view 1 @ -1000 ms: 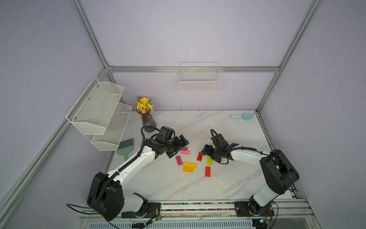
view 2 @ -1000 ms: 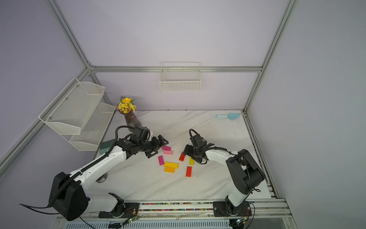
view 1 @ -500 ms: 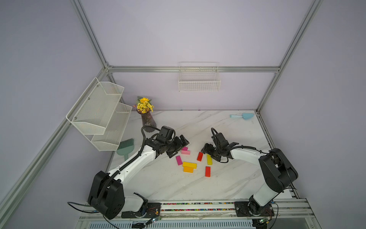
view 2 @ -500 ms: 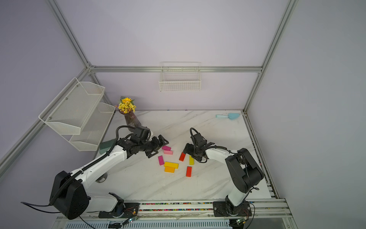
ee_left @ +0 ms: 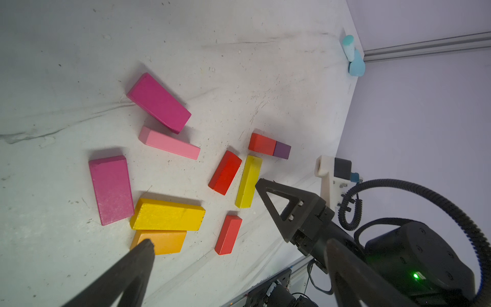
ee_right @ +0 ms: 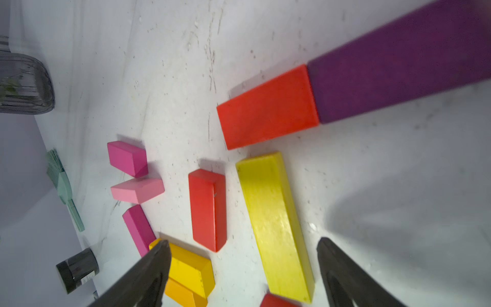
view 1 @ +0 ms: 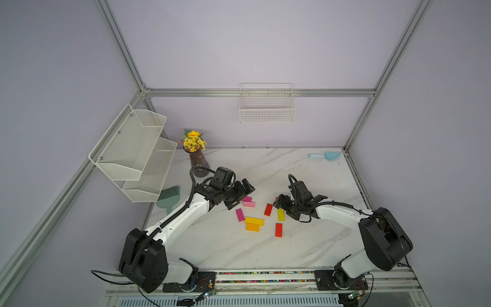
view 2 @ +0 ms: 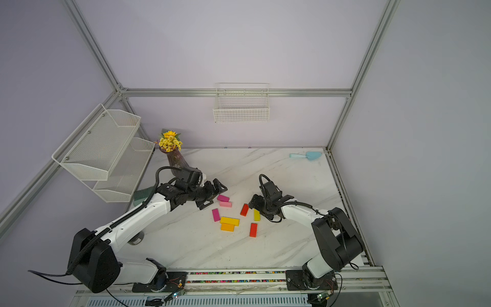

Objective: Assemble the letter c with building blocks
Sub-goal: Adjust the building block at the center of the board.

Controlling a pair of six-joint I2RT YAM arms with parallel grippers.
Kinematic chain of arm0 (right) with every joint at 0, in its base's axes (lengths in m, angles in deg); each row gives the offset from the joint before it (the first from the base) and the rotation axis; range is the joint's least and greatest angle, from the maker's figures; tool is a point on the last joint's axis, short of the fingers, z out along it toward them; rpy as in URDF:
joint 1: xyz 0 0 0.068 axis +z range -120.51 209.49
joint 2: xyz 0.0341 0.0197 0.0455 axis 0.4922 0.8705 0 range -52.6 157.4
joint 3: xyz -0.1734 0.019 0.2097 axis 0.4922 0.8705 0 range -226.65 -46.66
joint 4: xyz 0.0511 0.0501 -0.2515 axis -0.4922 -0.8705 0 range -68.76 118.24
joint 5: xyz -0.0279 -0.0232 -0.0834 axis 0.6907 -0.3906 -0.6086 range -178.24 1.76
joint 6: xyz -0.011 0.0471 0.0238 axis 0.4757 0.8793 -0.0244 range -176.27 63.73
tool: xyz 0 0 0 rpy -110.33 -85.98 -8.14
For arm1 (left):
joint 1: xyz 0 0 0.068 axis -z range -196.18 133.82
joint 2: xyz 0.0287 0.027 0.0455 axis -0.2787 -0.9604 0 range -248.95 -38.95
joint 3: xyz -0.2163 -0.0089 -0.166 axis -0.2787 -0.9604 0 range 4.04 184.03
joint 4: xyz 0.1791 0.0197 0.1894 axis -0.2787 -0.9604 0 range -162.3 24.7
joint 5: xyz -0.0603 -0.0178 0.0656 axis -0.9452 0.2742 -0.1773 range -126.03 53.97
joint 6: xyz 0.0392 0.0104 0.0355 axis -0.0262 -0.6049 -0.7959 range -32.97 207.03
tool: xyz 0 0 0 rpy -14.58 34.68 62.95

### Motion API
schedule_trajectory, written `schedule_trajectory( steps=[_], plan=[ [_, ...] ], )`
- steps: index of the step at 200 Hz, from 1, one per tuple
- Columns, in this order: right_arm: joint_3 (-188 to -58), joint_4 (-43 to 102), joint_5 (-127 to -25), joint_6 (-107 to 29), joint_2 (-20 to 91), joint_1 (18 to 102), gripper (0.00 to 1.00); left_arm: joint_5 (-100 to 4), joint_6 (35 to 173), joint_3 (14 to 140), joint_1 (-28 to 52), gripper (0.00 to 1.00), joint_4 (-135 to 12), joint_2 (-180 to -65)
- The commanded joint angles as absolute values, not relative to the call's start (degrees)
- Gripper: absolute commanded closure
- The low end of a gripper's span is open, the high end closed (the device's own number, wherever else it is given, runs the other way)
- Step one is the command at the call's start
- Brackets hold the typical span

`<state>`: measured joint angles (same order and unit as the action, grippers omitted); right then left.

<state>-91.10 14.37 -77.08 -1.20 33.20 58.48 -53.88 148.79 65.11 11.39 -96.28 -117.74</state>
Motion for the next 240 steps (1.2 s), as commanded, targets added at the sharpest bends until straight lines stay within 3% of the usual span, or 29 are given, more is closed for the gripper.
schedule_trajectory(
  steps=[1,72,168,240],
  plan=[
    [-87.77,13.93,-77.34,3.35,29.47,58.90,0.12,-55.24,147.15,66.96,11.71,0.00,-95.53,-117.97],
    [-82.32,17.26,-76.32,11.89,26.41,65.24,0.13,-56.16,146.97,66.70,11.68,0.00,-94.92,-118.23],
    [-88.99,23.90,-76.45,16.59,36.00,74.89,0.14,-55.80,147.14,65.28,11.68,0.00,-94.83,-116.67],
    [-83.19,21.12,-84.50,21.14,23.91,74.68,0.14,-56.02,147.15,65.56,11.68,0.00,-94.74,-116.38]
  ],
)
